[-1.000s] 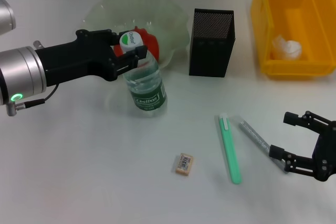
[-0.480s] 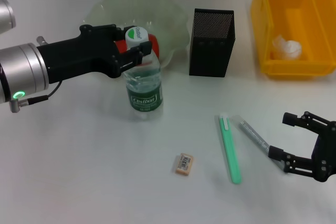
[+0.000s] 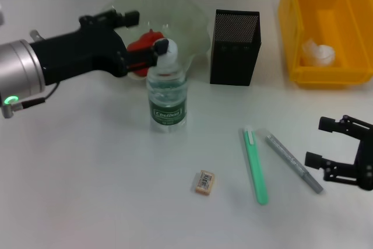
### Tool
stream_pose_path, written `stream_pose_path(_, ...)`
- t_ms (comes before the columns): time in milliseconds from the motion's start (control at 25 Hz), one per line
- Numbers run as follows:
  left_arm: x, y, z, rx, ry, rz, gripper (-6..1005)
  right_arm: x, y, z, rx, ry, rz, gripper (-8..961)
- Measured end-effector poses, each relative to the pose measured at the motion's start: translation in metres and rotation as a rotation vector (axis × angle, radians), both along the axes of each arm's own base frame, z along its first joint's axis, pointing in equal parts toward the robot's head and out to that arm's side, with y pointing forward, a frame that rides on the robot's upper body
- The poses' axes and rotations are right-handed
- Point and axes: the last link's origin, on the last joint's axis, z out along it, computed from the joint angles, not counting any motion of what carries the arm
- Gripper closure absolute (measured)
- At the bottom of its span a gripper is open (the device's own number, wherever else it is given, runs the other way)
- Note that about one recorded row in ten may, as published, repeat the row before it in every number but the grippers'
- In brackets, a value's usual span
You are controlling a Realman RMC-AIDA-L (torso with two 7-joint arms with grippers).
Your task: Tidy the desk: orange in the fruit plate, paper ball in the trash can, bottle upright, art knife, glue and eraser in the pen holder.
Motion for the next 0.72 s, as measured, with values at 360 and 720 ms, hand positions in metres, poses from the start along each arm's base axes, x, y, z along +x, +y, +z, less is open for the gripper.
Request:
stream_pose_path(360, -0.027, -0.039, -0.021, -0.054, -0.030, -0.193, 210, -0.063, 0.046, 0.052, -0.197, -0.195, -0.226, 114)
stream_pose_path(720, -0.063, -0.060, -0.059, -0.135, -0.101, -0.193, 214, -0.152, 0.104, 0.020, -0.408, -0.569, -0.478, 114)
